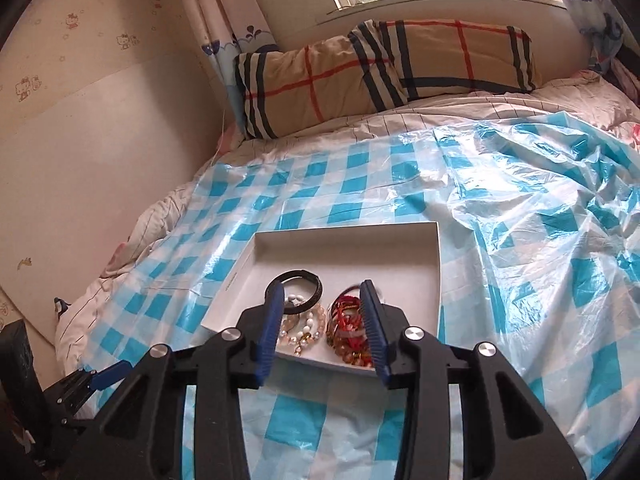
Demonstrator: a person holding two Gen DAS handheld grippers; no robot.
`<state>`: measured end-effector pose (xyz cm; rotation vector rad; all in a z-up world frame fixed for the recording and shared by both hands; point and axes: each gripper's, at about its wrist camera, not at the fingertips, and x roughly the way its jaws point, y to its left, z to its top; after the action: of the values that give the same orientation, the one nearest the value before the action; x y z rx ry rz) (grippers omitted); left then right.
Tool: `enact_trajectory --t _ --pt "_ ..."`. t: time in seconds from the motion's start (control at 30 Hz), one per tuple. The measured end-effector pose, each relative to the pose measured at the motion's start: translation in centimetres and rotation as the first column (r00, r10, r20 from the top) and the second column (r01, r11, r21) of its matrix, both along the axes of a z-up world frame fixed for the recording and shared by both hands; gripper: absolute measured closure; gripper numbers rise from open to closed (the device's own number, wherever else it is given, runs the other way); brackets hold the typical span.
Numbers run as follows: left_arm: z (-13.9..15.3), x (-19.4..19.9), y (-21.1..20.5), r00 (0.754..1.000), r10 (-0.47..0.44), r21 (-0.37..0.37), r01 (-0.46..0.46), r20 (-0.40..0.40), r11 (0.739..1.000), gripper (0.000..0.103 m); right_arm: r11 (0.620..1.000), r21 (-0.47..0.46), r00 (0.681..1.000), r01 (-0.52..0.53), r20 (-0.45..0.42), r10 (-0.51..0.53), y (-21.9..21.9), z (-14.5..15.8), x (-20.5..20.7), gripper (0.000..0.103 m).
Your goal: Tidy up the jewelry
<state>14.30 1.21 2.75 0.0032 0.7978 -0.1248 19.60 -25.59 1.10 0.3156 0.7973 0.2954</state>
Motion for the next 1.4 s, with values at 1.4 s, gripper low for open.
enact_trajectory --t 1.4 --pt "6.0 -22.8 -0.6 0.990 -0.069 0.050 0.063 0.120 0.997 0.008 0.979 -0.188 0.995 0.084 0.067 -0.072 2.4 4.0 -33.3 0.023"
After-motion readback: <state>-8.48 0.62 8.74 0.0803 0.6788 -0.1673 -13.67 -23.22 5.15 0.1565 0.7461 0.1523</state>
